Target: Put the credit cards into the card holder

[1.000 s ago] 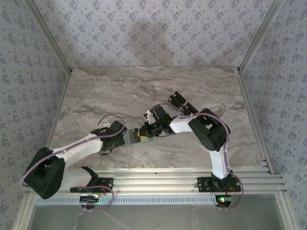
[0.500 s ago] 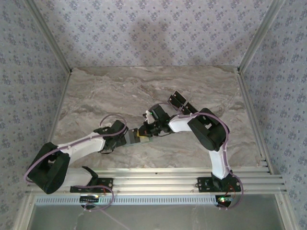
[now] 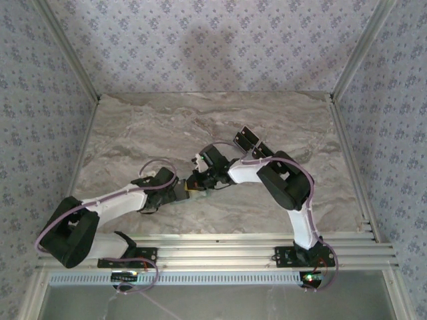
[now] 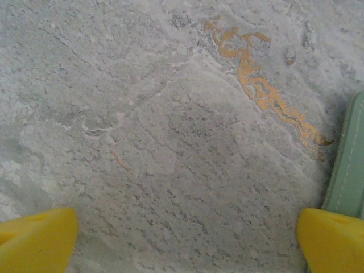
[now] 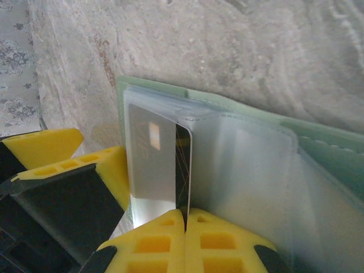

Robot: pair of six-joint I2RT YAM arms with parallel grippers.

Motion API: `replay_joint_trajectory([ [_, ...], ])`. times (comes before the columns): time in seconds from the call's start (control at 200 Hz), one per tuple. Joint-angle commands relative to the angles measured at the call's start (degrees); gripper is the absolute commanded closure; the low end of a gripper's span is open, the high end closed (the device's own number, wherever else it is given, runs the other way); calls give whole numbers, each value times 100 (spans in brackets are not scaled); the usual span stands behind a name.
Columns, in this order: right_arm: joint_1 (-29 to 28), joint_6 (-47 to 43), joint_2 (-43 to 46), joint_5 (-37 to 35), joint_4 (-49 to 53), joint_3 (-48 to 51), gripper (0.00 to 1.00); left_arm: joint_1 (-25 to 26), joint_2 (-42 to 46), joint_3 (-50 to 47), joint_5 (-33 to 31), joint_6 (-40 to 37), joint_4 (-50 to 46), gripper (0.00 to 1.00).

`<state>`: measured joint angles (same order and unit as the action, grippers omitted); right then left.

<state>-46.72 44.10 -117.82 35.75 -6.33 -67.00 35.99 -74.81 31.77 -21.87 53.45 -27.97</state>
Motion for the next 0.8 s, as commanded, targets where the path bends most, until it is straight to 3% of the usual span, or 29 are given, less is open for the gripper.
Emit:
replay_joint_trajectory([
  [0.0, -139, -162, -51, -146, 546, -80, 84, -15, -39, -70, 186, -80, 149, 0],
  [0.065, -110, -240, 146, -214, 659, -51, 69, -17, 28, -31, 181, -77, 78, 0],
  [0.165, -32, -337, 497, -355, 858, 35, 56, -24, 269, 40, 102, -82, -77, 0],
  [0.42, 42, -622, 1083, -812, 1448, -13, 52, -292, 809, 173, -22, -80, -473, 0],
  [0.545, -73, -755, 1045, -1269, 1994, -366, 57, -401, 734, 188, -23, -79, -556, 0],
  [0.715, -304, -1197, 756, -1734, 2624, -827, 81, -417, 479, 152, 18, -69, -500, 0],
  [0.795, -383, -1284, 615, -1885, 2789, -995, 87, -417, 411, 90, 56, -63, -423, 0],
])
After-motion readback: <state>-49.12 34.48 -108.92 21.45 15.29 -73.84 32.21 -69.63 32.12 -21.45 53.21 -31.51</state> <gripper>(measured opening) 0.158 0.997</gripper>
